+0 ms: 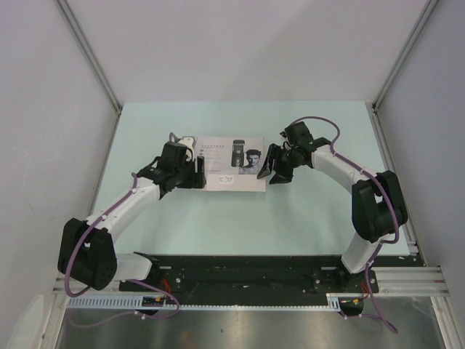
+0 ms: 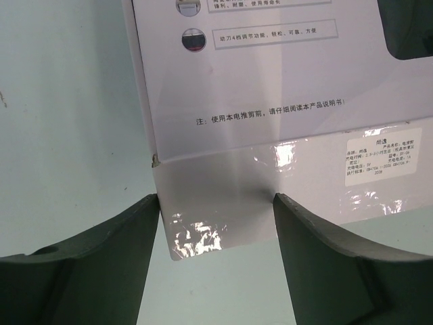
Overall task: Sort the hair-cutting tools
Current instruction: Close the storage box at the center of the board.
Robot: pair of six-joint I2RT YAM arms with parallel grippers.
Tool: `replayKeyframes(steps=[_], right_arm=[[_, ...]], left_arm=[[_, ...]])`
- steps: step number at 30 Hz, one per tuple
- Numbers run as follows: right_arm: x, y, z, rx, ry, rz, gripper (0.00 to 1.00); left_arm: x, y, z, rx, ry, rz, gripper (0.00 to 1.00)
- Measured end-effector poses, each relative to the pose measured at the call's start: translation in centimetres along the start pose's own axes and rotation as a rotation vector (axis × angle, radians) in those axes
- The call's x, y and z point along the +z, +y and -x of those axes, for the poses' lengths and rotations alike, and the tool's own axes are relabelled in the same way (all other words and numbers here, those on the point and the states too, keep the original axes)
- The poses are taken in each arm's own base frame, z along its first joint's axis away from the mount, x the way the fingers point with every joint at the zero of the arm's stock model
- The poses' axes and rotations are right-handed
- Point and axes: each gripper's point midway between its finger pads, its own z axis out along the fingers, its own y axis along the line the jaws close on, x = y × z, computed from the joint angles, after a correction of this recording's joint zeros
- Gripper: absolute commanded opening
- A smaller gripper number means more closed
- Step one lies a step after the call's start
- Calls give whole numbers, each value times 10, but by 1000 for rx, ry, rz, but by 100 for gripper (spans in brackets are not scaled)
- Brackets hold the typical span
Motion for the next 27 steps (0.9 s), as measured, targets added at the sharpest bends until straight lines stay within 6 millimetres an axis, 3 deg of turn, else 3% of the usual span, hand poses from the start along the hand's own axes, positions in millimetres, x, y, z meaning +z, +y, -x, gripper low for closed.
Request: replayKeyframes(steps=[27], right_arm=[[1, -3, 0, -8, 2, -11, 59]], left_arm=[[11, 1, -8, -16, -8, -6, 74]])
